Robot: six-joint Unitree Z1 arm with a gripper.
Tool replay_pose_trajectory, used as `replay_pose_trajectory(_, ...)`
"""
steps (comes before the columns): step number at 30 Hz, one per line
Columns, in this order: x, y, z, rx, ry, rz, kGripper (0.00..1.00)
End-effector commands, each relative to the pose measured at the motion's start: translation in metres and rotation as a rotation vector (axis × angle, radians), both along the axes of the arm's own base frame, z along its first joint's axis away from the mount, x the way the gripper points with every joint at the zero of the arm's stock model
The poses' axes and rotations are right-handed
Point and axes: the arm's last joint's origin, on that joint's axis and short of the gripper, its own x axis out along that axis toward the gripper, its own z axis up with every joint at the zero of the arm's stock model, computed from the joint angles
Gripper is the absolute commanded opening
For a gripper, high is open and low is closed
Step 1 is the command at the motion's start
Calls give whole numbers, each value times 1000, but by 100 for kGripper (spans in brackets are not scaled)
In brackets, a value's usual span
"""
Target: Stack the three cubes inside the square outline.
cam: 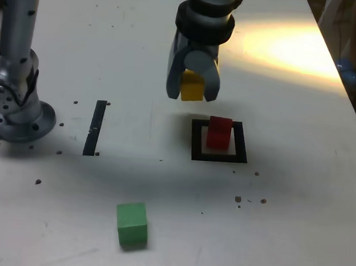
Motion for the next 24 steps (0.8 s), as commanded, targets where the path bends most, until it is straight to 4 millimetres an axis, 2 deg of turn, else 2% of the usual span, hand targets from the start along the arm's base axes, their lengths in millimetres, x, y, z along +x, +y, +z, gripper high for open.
replay_pose_trajectory(1,3,-6,6,2,-11,-21,33)
replay_pose_trajectory(11,23,-30,16,-5,-23,-88,33)
replay_pose_trajectory(24,39,-52,3,-30,-17,-132,33)
